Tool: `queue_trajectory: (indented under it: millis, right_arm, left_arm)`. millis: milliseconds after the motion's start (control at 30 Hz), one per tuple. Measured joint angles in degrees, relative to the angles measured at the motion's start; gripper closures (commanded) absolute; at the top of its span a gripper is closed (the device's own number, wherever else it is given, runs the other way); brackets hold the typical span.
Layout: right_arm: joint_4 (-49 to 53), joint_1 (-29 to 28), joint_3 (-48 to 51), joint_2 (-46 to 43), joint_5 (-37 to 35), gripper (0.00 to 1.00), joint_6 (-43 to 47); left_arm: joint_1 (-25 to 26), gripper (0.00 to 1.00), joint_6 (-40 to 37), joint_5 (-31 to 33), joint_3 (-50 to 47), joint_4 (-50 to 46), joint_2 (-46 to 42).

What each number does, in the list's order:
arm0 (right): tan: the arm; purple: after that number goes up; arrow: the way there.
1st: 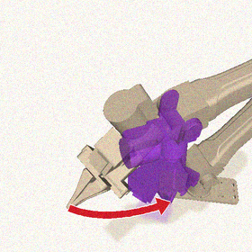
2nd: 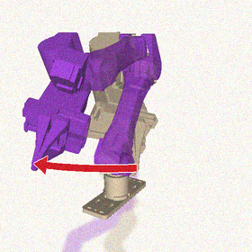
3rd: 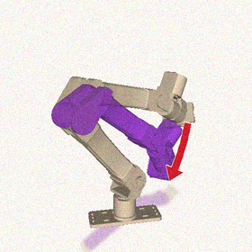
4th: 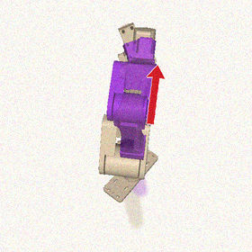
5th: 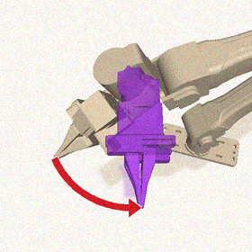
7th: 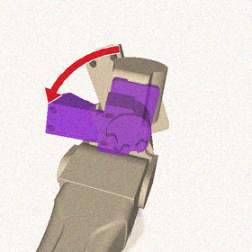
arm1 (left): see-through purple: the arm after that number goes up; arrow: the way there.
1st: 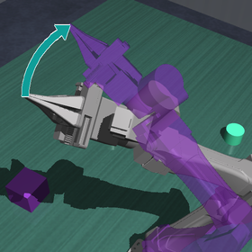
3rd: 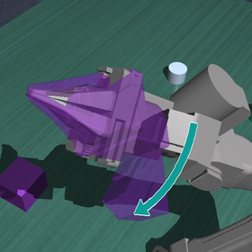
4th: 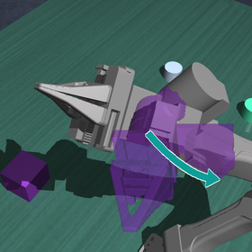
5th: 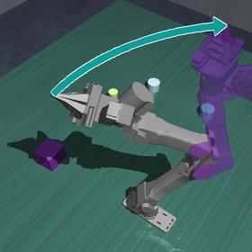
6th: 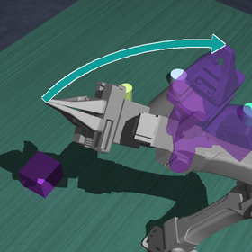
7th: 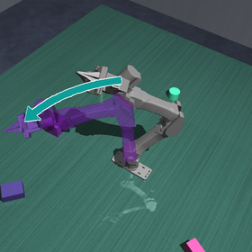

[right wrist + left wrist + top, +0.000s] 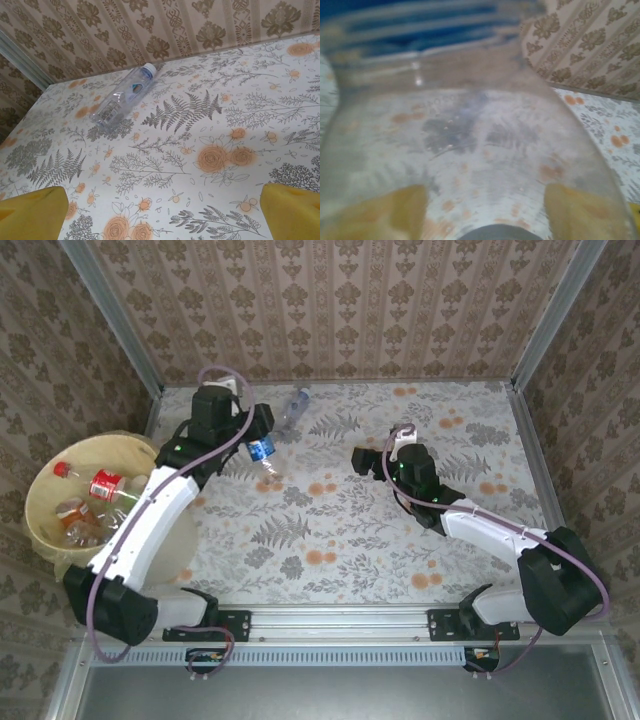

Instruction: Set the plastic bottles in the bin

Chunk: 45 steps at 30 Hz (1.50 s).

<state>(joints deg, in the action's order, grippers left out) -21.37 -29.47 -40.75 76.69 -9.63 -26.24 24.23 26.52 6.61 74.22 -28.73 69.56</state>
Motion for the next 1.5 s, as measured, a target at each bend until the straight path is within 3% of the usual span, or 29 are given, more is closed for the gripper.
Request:
queue_trajectory:
  millis: [233, 567, 667, 833, 1000, 1200, 1300, 1367, 1433, 1500]
  right_arm:
    - [0.8, 0.6, 0.0, 0.9, -0.4, 0.0, -2.5]
    - [3.7, 2.0, -2.7, 2.9, 2.5, 0.0, -4.4]
    - [4.4, 2.0, -4.2, 4.2, 3.9, 0.0, -4.5]
    - [5.5, 2.1, -5.1, 4.4, 5.5, 0.0, -4.4]
    - [7.3, 2.2, -7.4, 4.9, 6.9, 0.0, -4.0]
    - [9.0, 2.2, -10.8, 5.6, 8.9, 0.01, -3.6]
    - [9.7, 2.2, -11.8, 5.6, 10.1, 0.0, -3.5]
    - [10.0, 2.2, -11.9, 5.6, 10.5, 0.01, -3.6]
    - [10.4, 2.2, -11.9, 5.6, 10.8, 0.0, -3.6]
    - [10.8, 2.2, -11.9, 5.6, 11.4, 0.0, -3.6]
  left_arm:
    - [-0.3, 0.36, -4.8, 11.0, 4.7, -9.2, -7.1]
    - [-1.9, 0.37, -10.3, 31.2, 13.7, -16.7, -8.7]
    - [-4.7, 0.38, -10.4, 37.7, 16.2, -18.3, -7.9]
    - [-14.6, 0.38, -9.6, 43.6, 18.1, -22.9, -8.0]
    - [-24.5, 0.38, -7.8, 43.6, 17.2, -25.8, -10.0]
    - [-38.0, 0.35, -2.5, 38.1, 15.2, -29.9, -10.6]
    - [-45.4, 0.26, -0.5, 33.4, 13.7, -32.6, -9.7]
    - [-49.2, 0.13, 0.7, 30.4, 12.3, -33.9, -8.8]
    - [-50.5, 0.0, 1.8, 28.7, 11.4, -35.5, -8.0]
    - [-50.7, 0.0, 2.8, 27.5, 11.2, -36.7, -7.1]
